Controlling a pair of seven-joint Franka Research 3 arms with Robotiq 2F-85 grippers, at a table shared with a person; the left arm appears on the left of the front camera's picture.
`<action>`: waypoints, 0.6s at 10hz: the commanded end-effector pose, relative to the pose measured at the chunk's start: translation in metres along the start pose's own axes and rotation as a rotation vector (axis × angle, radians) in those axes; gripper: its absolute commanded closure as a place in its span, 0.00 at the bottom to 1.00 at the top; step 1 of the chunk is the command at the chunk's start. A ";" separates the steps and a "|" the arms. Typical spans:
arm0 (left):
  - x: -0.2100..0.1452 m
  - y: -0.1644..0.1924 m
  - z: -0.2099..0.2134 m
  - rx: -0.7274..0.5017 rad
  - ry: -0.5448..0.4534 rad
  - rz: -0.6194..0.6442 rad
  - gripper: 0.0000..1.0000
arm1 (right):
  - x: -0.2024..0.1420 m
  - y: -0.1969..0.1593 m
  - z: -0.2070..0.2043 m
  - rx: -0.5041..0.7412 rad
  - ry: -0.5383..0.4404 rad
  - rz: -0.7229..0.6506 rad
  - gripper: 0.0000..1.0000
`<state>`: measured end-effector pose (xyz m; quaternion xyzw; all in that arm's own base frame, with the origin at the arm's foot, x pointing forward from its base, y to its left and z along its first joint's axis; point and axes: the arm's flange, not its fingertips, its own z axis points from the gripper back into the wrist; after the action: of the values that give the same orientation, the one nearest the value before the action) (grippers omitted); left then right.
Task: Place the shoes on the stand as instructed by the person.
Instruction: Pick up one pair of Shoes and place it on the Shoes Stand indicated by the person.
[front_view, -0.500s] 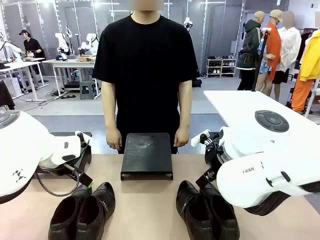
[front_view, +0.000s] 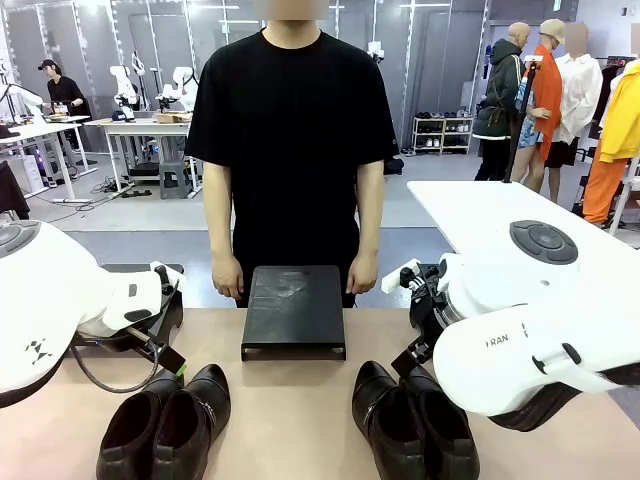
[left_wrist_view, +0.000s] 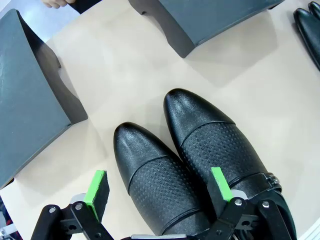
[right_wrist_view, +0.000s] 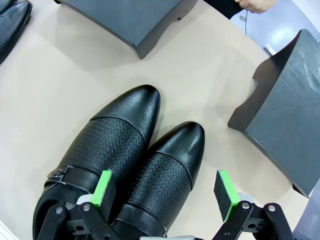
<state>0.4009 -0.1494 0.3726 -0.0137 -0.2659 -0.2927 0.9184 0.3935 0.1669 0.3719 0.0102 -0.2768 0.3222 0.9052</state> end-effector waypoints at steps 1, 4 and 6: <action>0.000 0.000 0.000 0.000 0.000 0.000 0.00 | 0.000 0.000 0.000 0.000 0.000 -0.002 0.00; 0.000 0.000 0.000 0.000 0.000 0.000 0.00 | 0.000 0.000 0.000 0.000 0.000 -0.002 0.00; 0.000 0.000 0.000 0.000 0.000 0.000 0.00 | 0.000 0.000 0.000 0.000 0.000 0.000 0.00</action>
<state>0.4009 -0.1494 0.3726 -0.0137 -0.2659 -0.2927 0.9184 0.3935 0.1669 0.3719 0.0102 -0.2768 0.3223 0.9052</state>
